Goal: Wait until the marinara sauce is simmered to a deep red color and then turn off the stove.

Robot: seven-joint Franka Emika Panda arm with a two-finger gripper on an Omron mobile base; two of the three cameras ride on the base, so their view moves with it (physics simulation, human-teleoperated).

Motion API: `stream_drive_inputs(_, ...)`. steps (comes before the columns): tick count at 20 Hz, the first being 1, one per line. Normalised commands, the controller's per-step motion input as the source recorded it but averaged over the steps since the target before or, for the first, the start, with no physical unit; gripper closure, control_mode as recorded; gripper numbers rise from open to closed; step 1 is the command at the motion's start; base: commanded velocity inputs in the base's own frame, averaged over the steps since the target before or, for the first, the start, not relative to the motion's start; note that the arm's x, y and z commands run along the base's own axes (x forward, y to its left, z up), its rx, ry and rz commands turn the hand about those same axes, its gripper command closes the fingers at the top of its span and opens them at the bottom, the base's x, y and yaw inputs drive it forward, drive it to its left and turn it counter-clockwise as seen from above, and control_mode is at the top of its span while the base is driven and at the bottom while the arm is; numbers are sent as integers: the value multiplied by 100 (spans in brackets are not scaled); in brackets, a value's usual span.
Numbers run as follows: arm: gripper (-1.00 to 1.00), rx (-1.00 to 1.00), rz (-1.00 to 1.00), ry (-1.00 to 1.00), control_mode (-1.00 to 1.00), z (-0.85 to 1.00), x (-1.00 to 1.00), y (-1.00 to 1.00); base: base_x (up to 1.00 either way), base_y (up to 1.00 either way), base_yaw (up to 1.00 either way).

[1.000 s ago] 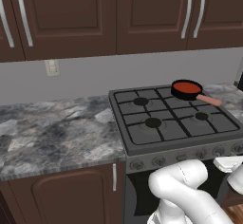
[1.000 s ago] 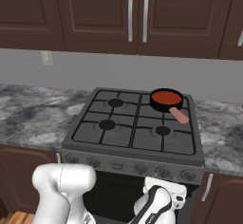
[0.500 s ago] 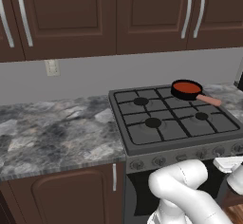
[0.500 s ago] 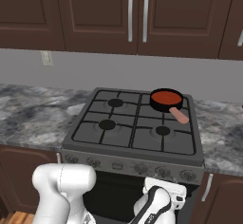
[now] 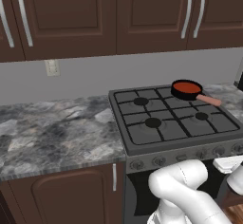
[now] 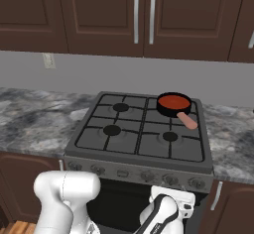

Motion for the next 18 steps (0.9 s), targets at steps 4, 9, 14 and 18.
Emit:
stream_drive_inputs(4, -100, -10, 0, 0, -100, 0, 0, 0, 0, 0, 0)
stream_drive_inputs(9, -100, -12, 0, 0, -100, 0, 0, 0, 0, 0, 0)
stream_drive_inputs(14, -100, -13, 0, 0, -100, 0, 0, 0, 0, 0, 0)
stream_drive_inputs(18, -100, -12, 0, 0, -100, 0, 0, 0, 0, 0, 0)
